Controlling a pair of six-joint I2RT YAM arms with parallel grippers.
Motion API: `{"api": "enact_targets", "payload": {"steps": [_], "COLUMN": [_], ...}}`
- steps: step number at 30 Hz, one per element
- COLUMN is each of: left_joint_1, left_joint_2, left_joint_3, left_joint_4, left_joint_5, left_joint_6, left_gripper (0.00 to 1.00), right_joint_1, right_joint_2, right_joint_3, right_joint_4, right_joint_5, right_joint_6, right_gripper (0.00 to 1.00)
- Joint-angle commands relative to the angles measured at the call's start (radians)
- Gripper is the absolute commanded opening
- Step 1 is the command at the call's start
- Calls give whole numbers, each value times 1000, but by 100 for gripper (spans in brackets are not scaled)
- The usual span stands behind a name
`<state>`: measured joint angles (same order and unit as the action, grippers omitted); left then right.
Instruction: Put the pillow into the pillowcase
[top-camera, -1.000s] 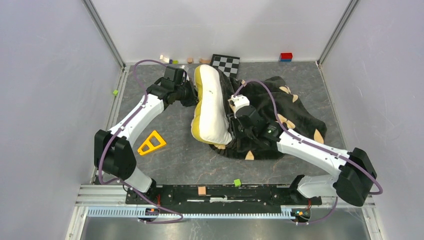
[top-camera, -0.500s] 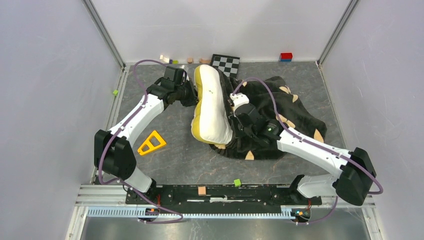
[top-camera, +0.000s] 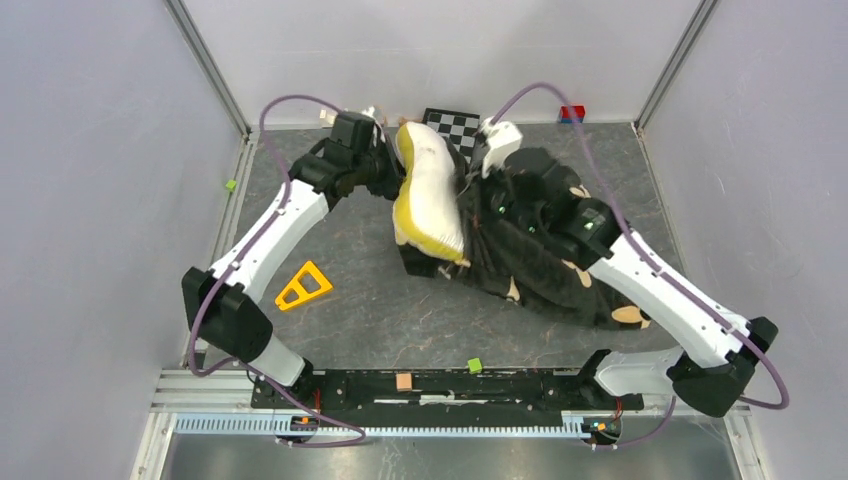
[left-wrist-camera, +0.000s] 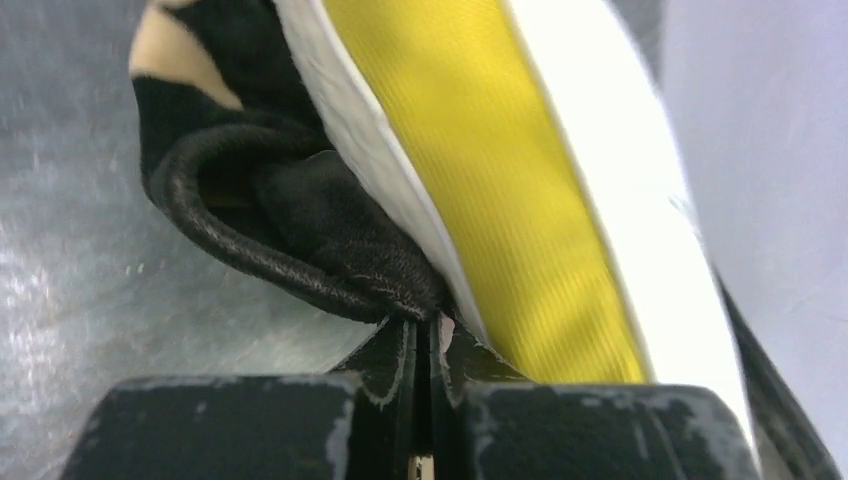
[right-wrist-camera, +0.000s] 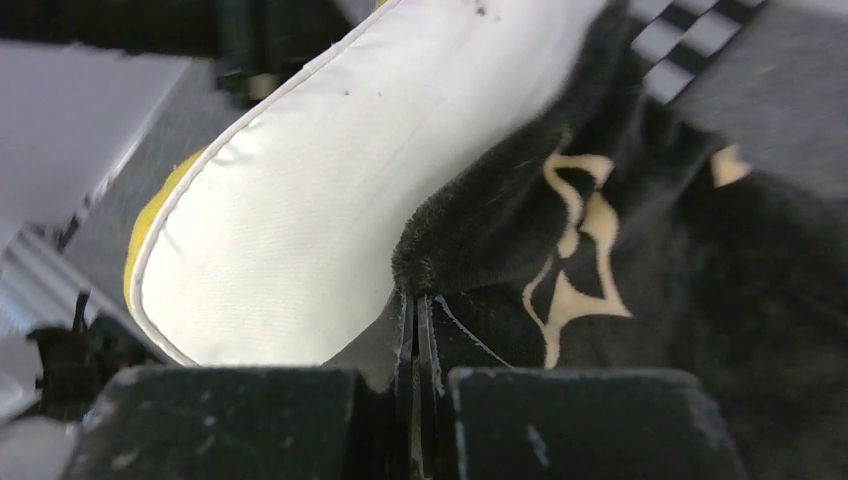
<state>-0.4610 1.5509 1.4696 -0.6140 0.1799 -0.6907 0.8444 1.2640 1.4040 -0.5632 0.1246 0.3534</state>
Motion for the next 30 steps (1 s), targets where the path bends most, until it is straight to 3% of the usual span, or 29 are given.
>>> {"api": "enact_targets", "payload": {"steps": [1, 7, 11, 15, 18, 20, 22, 24, 27, 30], "left_joint_1": [-16, -67, -208, -225, -225, -258, -346, -381, -254, -86], "left_joint_2": [-107, 96, 272, 256, 283, 357, 461, 435, 332, 325], "left_joint_3": [339, 890, 1184, 1098, 1100, 1171, 1345, 1292, 1124, 1154], "left_joint_4": [-7, 33, 0, 105, 237, 333, 313, 316, 343, 308], "left_joint_5": [-40, -11, 46, 18, -41, -17, -21, -51, -46, 17], "left_joint_6": [46, -56, -69, -112, -157, -236, -204, -161, -206, -293], "left_gripper": [2, 2, 3, 3, 3, 3, 3, 3, 3, 3], "right_joint_1": [-108, -148, -175, -203, -203, -203, -205, -206, -207, -206], "right_joint_2": [-28, -44, 22, 76, 7, -20, 8, 37, 57, 51], "right_joint_3": [200, 312, 579, 783, 665, 618, 683, 750, 806, 752], "right_joint_4": [35, 38, -60, -66, 74, 148, 139, 150, 176, 225], "right_joint_5": [47, 26, 235, 284, 175, 171, 277, 316, 230, 107], "right_joint_6": [-55, -58, -160, -219, -182, -177, -227, -263, -248, -202], "right_gripper": [0, 0, 0, 0, 0, 0, 0, 0, 0, 0]}}
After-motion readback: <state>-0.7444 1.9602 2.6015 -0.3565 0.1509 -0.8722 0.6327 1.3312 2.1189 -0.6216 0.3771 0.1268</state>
